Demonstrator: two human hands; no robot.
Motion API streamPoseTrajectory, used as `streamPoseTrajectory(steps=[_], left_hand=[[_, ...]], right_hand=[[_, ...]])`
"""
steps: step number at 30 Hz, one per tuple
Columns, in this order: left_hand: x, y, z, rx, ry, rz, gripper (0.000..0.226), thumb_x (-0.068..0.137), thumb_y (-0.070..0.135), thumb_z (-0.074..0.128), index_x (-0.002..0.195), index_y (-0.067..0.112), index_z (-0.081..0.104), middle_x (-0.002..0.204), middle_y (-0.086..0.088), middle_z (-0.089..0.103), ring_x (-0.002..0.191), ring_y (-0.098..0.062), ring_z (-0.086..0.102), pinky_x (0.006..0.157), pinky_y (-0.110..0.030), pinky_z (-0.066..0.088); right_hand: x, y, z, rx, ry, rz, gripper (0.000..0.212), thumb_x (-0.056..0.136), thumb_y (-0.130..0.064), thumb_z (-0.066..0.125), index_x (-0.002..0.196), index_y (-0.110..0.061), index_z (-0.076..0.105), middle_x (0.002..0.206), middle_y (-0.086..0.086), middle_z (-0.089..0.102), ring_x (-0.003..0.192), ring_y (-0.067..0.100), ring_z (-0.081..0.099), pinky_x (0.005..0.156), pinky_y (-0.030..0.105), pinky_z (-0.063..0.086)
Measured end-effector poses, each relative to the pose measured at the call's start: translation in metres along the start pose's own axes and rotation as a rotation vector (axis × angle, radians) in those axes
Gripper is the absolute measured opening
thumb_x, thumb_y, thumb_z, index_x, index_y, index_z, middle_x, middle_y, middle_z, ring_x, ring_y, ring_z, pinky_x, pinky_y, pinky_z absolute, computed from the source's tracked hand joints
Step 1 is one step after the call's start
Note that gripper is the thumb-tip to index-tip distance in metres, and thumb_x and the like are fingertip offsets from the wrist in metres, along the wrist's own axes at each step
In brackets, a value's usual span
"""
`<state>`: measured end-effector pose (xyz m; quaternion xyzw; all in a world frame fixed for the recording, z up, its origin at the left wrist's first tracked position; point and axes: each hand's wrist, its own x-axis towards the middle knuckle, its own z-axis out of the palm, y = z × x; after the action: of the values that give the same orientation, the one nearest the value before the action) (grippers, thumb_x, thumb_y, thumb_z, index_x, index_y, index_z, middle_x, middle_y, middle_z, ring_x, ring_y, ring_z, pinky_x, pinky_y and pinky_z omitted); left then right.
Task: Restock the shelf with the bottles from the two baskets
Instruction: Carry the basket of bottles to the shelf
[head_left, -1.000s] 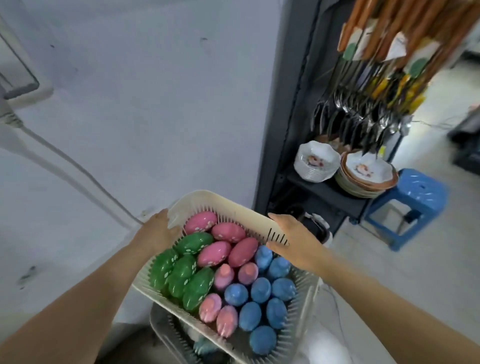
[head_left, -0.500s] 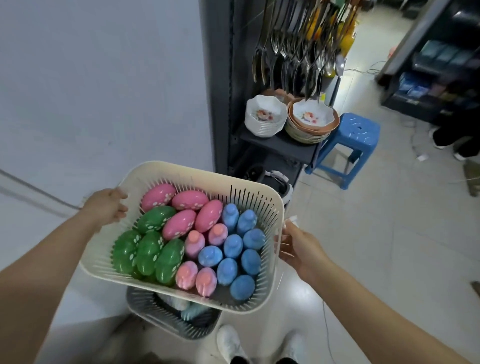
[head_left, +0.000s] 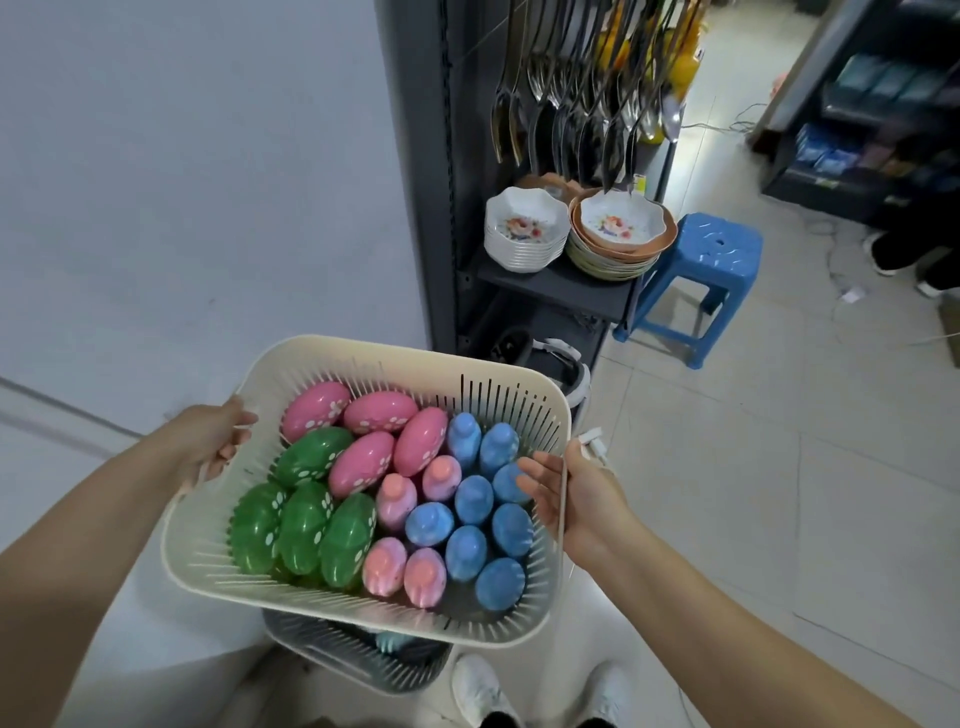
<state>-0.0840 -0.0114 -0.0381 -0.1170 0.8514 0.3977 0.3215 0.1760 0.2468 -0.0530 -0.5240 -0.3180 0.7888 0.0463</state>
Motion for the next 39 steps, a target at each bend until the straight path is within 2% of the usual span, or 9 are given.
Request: streamPoseTrajectory(steps=[5,10,14,20,23,27,34,39], left_hand=[[-0.01,0.002,0.005,0.015,-0.033,-0.028,0.038,0.103,0.037,0.029,0.087,0.01,0.051,0.066,-0.002,0.039,0.053,-0.014,0.027,0.031,-0.014,0.022],[-0.032,0.019,0.019,-0.003,-0.123,-0.004,0.036,0.103,0.038,0.03,0.087,0.012,0.048,0.065,-0.002,0.037,0.053,-0.014,0.026,0.035,-0.016,0.022],[-0.053,0.035,0.042,-0.025,-0.152,0.052,0.037,0.101,0.04,0.033,0.086,0.01,0.049,0.063,-0.002,0.036,0.053,-0.014,0.025,0.032,-0.013,0.021],[-0.081,0.066,0.097,-0.039,-0.18,0.15,0.039,0.097,0.048,0.041,0.084,0.012,0.05,0.058,0.0,0.037,0.043,-0.011,0.026,0.035,-0.011,0.02],[-0.094,0.085,0.131,0.011,-0.199,0.19,0.044,0.094,0.053,0.042,0.085,0.012,0.053,0.056,0.0,0.038,0.046,-0.013,0.025,0.044,-0.019,0.018],[-0.123,0.112,0.194,0.042,-0.247,0.221,0.043,0.095,0.052,0.041,0.082,0.012,0.052,0.056,-0.001,0.036,0.044,-0.013,0.023,0.037,-0.013,0.02],[-0.167,0.155,0.324,0.096,-0.315,0.242,0.042,0.094,0.052,0.043,0.074,0.015,0.049,0.053,0.0,0.035,0.036,-0.011,0.025,0.036,-0.011,0.019],[-0.203,0.188,0.419,0.13,-0.396,0.24,0.04,0.095,0.048,0.044,0.072,0.015,0.049,0.052,0.001,0.037,0.033,-0.008,0.027,0.033,-0.01,0.02]], right_hand=[[0.0,-0.008,-0.01,-0.002,0.048,-0.022,0.045,0.097,-0.044,0.041,0.084,-0.005,0.059,0.063,0.004,0.068,0.041,0.011,0.06,0.036,0.014,0.041],[-0.005,-0.026,-0.038,0.036,0.059,-0.039,0.043,0.098,-0.041,0.042,0.085,-0.003,0.057,0.067,0.008,0.067,0.039,0.011,0.061,0.031,0.014,0.04],[-0.013,-0.048,-0.068,0.051,0.069,-0.075,0.043,0.098,-0.041,0.043,0.082,-0.003,0.057,0.055,0.004,0.067,0.039,0.011,0.061,0.03,0.014,0.04],[-0.017,-0.078,-0.131,0.077,0.094,-0.124,0.044,0.096,-0.045,0.045,0.086,-0.005,0.059,0.056,0.003,0.068,0.043,0.011,0.062,0.039,0.016,0.045],[-0.021,-0.094,-0.17,0.128,0.101,-0.141,0.045,0.095,-0.047,0.045,0.083,-0.005,0.058,0.055,0.003,0.067,0.044,0.012,0.062,0.043,0.017,0.048],[-0.028,-0.118,-0.233,0.203,0.128,-0.165,0.046,0.095,-0.047,0.046,0.081,-0.004,0.057,0.055,0.005,0.066,0.042,0.013,0.061,0.042,0.017,0.049],[-0.044,-0.16,-0.348,0.314,0.21,-0.201,0.044,0.097,-0.042,0.043,0.081,-0.001,0.053,0.073,0.012,0.059,0.036,0.012,0.06,0.032,0.016,0.044],[-0.055,-0.185,-0.431,0.406,0.267,-0.246,0.044,0.098,-0.041,0.043,0.081,-0.001,0.052,0.073,0.012,0.056,0.036,0.012,0.058,0.036,0.017,0.047]])
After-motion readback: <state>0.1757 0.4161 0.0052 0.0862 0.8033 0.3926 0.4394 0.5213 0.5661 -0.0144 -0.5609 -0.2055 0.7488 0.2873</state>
